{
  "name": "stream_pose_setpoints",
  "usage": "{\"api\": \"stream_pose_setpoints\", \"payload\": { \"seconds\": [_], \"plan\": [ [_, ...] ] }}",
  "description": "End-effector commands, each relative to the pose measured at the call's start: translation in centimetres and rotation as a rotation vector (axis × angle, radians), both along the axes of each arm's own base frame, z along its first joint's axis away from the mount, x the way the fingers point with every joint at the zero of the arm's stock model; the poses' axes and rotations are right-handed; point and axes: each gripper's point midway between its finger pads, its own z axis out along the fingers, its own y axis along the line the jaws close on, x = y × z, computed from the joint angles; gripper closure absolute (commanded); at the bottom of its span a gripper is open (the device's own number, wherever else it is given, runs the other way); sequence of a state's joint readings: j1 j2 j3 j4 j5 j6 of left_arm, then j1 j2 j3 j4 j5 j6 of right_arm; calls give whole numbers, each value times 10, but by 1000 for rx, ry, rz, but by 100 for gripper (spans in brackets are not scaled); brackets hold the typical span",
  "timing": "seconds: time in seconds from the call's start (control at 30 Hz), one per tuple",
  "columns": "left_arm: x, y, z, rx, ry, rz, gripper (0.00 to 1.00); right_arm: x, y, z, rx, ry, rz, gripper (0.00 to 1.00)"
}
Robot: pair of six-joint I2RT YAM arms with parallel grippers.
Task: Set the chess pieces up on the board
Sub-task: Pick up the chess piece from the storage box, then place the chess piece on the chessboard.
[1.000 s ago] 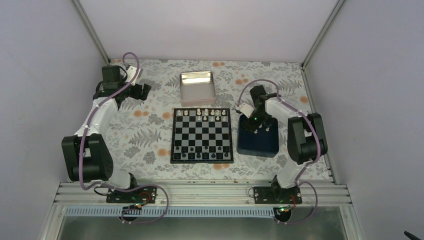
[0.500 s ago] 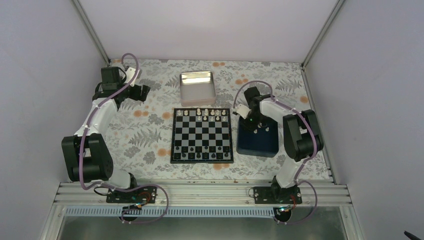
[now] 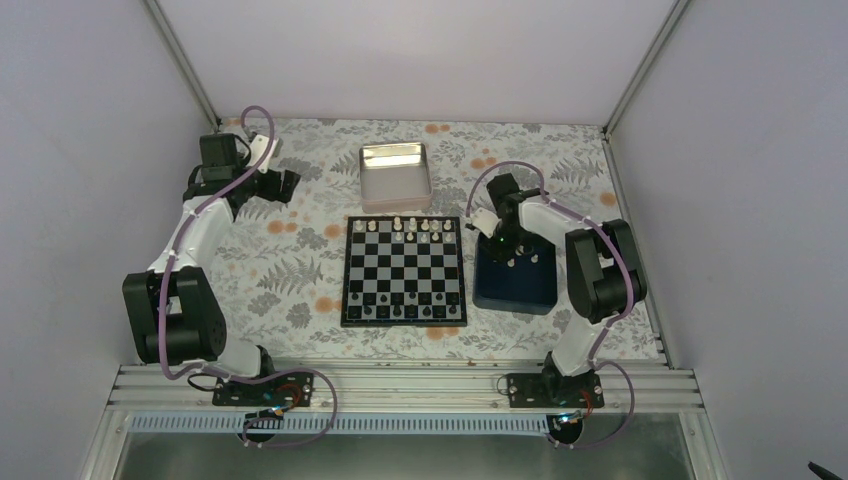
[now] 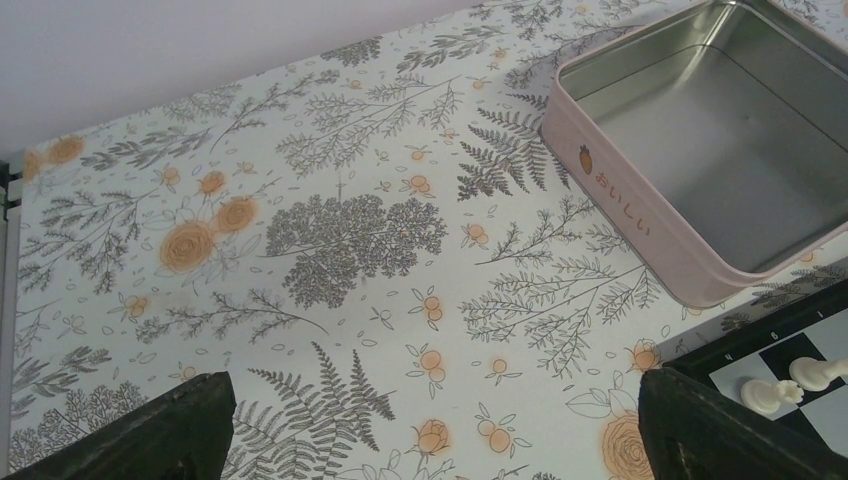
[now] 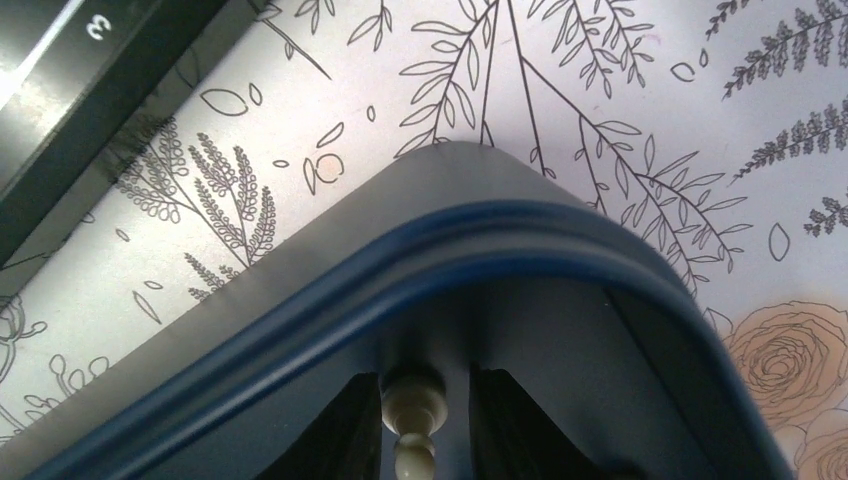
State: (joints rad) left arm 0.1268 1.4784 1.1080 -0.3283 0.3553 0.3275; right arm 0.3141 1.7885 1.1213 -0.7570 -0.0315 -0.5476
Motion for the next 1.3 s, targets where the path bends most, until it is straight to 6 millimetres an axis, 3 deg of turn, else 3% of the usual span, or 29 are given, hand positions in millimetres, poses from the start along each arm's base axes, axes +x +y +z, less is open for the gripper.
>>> {"api": "stream_pose_setpoints", "payload": {
  "seconds": [0.0,0.2,0.47,0.6,0.73,0.97,1.13,1.27],
  "plan": [
    [-3,-1,9,-21,-24,-14,0,-2,0,8,-13,-14,-8,75],
    [-4,-1,8,-32,-18,-22,0,-1,-1,9,-16,-20,-11,79],
    [-4,0,8,-45,-14,-28,1,-3,-2,15,-18,-19,-2,92],
    [-4,0,8,-47,-13,-28,1,-5,-3,27,-28,-23,0,95],
    [-4,0,11,-50,-20,-30,1,-2,4,54,-37,-57,26,95],
    [-5,-1,12,-51,-24,-31,1,11,58,102,-28,-122,183,95],
    [-5,2,16,-41,-34,-21,1,22,128,119,28,-147,342,94],
    [-4,3,16,-36,-38,-14,0,28,181,116,59,-152,439,93]
  ]
}}
